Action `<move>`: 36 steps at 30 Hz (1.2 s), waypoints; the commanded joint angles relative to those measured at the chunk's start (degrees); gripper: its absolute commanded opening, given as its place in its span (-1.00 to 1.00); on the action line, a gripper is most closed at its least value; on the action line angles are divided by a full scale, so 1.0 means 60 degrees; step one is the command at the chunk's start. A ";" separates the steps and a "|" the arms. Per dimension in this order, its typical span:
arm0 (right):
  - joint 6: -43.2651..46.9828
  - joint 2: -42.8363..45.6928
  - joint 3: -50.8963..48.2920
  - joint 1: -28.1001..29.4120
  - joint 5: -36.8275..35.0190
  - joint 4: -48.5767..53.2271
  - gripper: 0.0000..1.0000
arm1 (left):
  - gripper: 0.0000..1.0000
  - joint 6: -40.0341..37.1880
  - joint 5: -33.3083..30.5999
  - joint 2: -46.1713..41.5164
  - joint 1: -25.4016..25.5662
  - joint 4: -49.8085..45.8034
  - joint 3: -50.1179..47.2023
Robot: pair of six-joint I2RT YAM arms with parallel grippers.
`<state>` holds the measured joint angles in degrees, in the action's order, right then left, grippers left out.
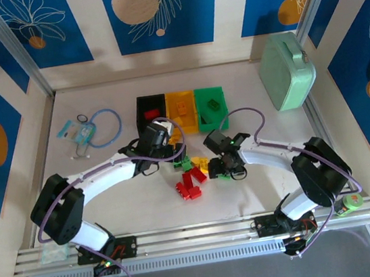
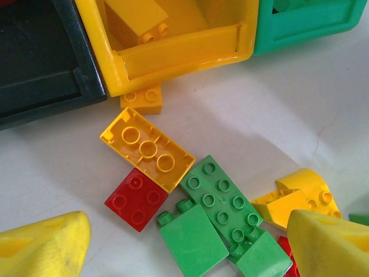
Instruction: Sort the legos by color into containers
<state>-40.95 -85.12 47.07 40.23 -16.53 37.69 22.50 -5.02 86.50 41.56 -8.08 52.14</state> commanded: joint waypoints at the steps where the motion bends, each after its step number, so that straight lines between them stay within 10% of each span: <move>1: -0.0147 0.0363 -0.0301 0.0172 -0.0585 0.0662 0.48 | 0.75 0.0138 -0.0131 -0.0379 0.0024 0.0158 -0.0128; 20: -0.0323 -0.0769 -0.0050 0.0326 -0.0097 0.0017 0.66 | 0.74 0.0234 -0.0292 -0.0719 0.0027 0.0221 -0.0560; 36: -0.0339 -0.1311 0.0525 0.0209 -0.0266 -0.0043 0.26 | 0.74 0.0148 -0.0424 -0.0762 0.0029 0.0272 -0.0705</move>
<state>-42.57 -90.98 49.30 41.93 -17.85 40.53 23.53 -6.55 83.07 41.56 -7.16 48.36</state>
